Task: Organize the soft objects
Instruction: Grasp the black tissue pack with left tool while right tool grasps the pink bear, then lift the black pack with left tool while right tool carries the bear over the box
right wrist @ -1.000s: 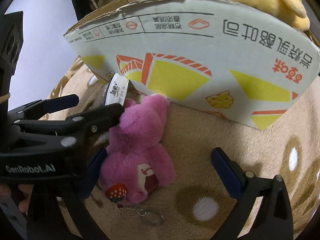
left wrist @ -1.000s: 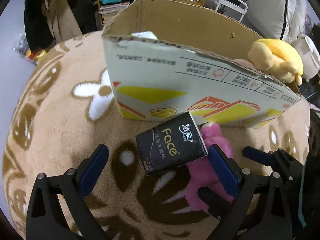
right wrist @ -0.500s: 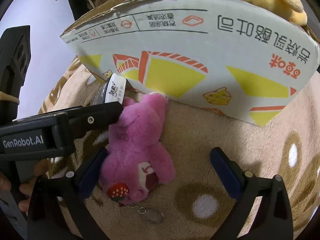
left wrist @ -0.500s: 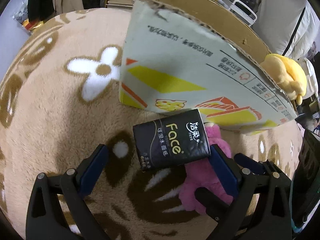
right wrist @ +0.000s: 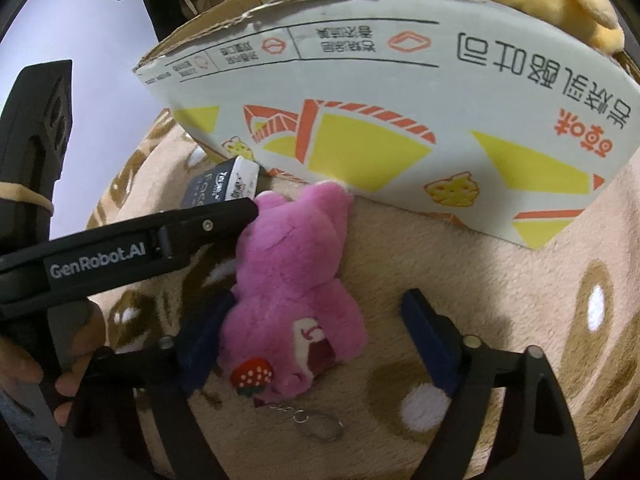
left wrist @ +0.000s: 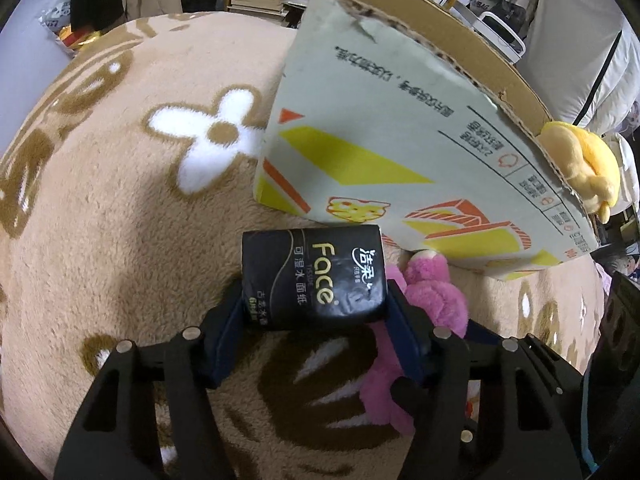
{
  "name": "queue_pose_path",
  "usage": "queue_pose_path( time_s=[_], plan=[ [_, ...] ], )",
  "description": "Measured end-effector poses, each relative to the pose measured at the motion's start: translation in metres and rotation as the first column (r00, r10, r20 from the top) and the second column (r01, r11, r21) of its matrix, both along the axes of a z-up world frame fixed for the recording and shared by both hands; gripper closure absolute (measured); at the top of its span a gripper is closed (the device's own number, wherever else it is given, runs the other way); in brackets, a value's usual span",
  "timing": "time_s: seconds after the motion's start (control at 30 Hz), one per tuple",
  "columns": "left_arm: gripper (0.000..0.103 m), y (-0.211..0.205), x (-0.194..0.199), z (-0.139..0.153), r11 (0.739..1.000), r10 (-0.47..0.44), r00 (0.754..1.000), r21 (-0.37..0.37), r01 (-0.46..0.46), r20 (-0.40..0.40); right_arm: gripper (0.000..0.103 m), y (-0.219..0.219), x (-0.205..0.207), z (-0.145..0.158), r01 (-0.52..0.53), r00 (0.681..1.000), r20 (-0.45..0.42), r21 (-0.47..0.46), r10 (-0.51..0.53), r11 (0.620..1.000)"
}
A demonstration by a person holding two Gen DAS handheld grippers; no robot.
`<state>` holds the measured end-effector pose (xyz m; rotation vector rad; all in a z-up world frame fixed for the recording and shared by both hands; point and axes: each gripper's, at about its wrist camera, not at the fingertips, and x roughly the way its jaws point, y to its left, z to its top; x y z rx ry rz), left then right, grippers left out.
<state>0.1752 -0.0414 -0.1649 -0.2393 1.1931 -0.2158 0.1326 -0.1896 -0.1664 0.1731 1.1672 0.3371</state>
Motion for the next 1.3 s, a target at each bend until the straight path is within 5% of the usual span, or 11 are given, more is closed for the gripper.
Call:
queue_pose_path(
  time_s=[0.1, 0.17, 0.67, 0.73, 1.3],
  plan=[
    [0.04, -0.004, -0.004, 0.004, 1.0, -0.007, 1.0, 0.03, 0.007, 0.014, 0.026, 0.002, -0.001, 0.003, -0.01, 1.0, 0.006, 0.008, 0.01, 1.0],
    [0.04, -0.003, -0.008, 0.007, 0.999, 0.0, 1.0, 0.045, -0.001, 0.024, 0.043, 0.005, -0.003, 0.006, -0.03, 1.0, 0.011, 0.026, 0.03, 0.999],
    [0.04, 0.021, -0.058, 0.066, 0.971, 0.079, 0.969, 0.204, -0.128, 0.234, 0.057, 0.005, -0.021, 0.039, 0.022, 0.992, 0.129, -0.029, -0.018, 0.999],
    [0.04, 0.019, -0.065, 0.073, 0.967, 0.073, 0.962, 0.217, -0.132, 0.262, 0.079, 0.002, -0.023, 0.042, 0.026, 0.991, 0.132, -0.023, -0.023, 0.999],
    [0.04, 0.024, -0.104, 0.102, 0.962, 0.058, 0.943, 0.233, -0.14, 0.327, 0.08, -0.027, -0.044, 0.074, 0.092, 0.977, 0.191, 0.023, -0.095, 0.996]
  ],
)
